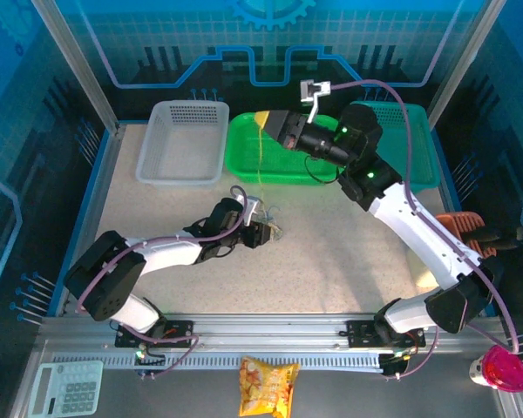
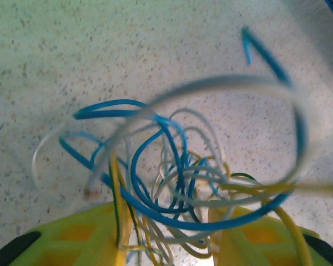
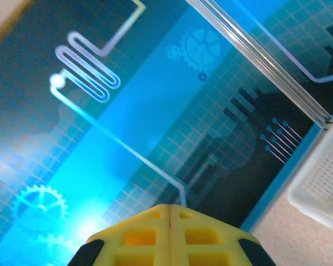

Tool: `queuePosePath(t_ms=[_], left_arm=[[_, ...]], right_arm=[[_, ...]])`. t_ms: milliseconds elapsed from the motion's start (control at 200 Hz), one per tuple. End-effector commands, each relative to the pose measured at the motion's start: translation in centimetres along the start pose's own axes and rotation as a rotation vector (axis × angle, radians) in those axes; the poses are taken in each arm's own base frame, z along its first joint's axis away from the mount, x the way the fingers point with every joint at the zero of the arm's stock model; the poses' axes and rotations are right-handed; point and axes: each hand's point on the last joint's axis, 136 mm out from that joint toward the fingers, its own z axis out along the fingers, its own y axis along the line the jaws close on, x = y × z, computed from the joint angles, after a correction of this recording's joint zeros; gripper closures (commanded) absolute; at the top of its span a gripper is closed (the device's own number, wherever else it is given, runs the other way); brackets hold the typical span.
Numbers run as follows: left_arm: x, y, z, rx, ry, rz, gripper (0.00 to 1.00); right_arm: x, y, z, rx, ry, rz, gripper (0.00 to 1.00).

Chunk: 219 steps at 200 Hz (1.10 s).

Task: Untangle the cables

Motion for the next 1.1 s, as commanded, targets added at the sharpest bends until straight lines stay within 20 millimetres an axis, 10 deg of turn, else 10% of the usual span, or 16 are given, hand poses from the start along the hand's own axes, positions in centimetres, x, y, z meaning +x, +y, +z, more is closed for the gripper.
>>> queuePosePath(t_ms=[0, 425, 1090], left_arm=[[0.7, 0.3, 0.3, -0.007, -0.003, -0.009, 0.59], [1.1, 0.5, 0.0, -0.01, -0.002, -0.017, 0.58], [-2.8, -2.8, -3.7, 0.064, -0.092, 0.067, 0.21]], right_arm=[[-3.8, 3.8, -1.3, -0.126, -0.087, -0.011, 1.0], [-10.8, 6.6, -5.7, -0.179, -0.271, -0.041, 1.0], [-6.2, 3.3, -4.5, -0.131, -0.159, 0.018, 1.0]])
